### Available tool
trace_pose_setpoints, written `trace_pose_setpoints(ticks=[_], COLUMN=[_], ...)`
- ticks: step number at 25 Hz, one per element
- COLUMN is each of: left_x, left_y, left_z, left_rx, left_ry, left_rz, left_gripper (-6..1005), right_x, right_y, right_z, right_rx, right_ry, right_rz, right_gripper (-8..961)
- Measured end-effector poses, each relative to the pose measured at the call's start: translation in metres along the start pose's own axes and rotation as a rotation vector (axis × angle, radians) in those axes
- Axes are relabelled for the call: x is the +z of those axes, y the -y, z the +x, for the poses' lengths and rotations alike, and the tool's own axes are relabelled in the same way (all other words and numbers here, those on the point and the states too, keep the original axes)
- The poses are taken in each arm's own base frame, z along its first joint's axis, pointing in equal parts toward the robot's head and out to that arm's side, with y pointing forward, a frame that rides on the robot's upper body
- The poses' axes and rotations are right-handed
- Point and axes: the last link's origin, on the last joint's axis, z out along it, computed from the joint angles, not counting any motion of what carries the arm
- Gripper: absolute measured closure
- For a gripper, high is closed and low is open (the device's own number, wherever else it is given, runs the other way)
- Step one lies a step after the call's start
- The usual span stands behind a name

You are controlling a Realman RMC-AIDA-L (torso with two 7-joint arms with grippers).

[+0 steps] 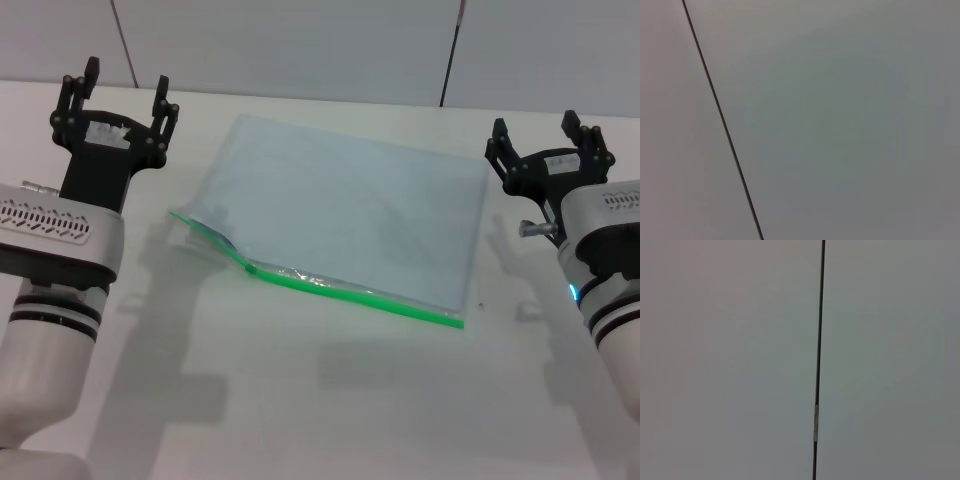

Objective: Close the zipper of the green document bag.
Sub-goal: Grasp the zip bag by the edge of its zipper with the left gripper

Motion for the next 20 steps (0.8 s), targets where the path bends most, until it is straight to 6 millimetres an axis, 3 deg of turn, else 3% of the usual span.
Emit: trace_pose_setpoints(ticks=[20], left_x=[0.0005], left_y=[-0.0002], left_z=[0.0006], left_rx=[0.0], left_ry=[-0.003], left_rz=[0.0], left_gripper=[277], right_x=[0.0002], right_y=[0.0008], right_z=[-0.0001], right_rx=[-0.001], right_ry=[0.0], right_rz=[0.001], right_gripper=[118])
